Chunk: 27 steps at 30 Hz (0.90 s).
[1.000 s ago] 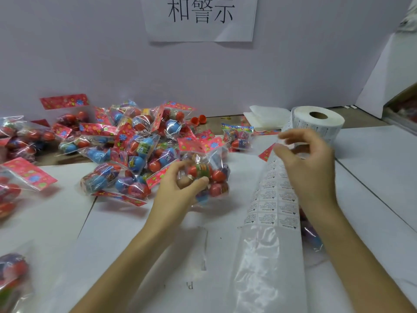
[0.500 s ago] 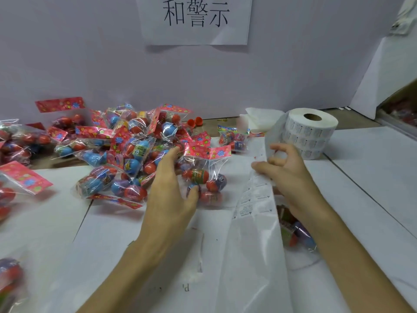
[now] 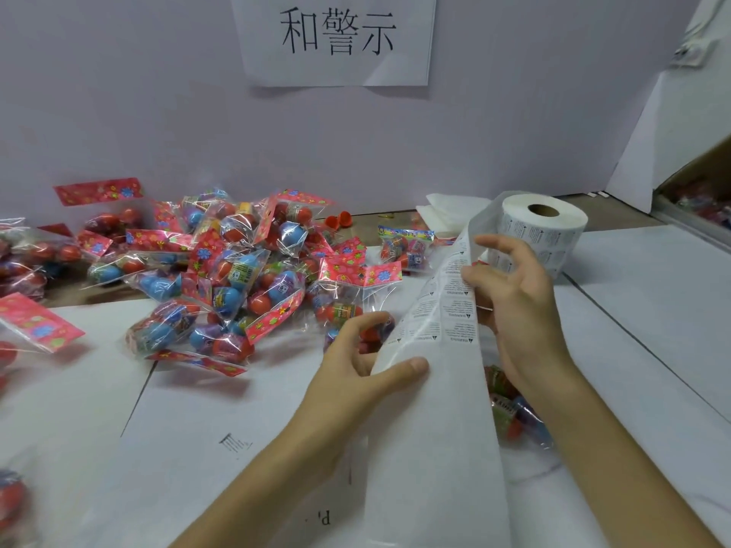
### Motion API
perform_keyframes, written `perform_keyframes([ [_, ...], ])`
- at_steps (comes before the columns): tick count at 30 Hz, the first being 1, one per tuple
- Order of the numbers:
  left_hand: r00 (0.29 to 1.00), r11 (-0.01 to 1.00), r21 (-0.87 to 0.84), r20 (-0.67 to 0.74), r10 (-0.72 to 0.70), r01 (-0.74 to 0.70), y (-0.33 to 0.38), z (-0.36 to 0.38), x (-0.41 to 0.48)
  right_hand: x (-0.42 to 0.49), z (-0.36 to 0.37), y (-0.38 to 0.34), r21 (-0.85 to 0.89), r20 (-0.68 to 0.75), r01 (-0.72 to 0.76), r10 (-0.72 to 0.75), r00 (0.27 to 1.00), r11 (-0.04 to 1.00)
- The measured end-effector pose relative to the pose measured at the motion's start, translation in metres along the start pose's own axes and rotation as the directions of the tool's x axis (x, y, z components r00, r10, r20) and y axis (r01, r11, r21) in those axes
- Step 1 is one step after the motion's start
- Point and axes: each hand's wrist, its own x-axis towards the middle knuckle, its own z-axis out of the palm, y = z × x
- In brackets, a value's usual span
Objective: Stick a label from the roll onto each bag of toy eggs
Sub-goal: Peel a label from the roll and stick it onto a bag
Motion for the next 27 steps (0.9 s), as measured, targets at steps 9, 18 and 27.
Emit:
perform_keyframes([
  [9,0.999,0.982,-0.185,-0.032,0.035,-0.041,-0.001,-0.001,0.003,-0.009,-0.001,-0.001,-0.458,0.072,0.57,-0.611,0.789,0.682],
  [18,0.996,0.947,-0.309,-0.023,0.089,-0.092,0.001,-0.011,0.006,-0.017,0.004,-0.002,-0.511,0.567,0.717,-0.441,0.696,0.474],
  [27,0.983,0.94,-0.293,0.0,0.183,-0.175,-0.005,-0.013,0.009,-0.017,0.008,0.0,-0.508,0.509,0.654,-0.417,0.753,0.56],
])
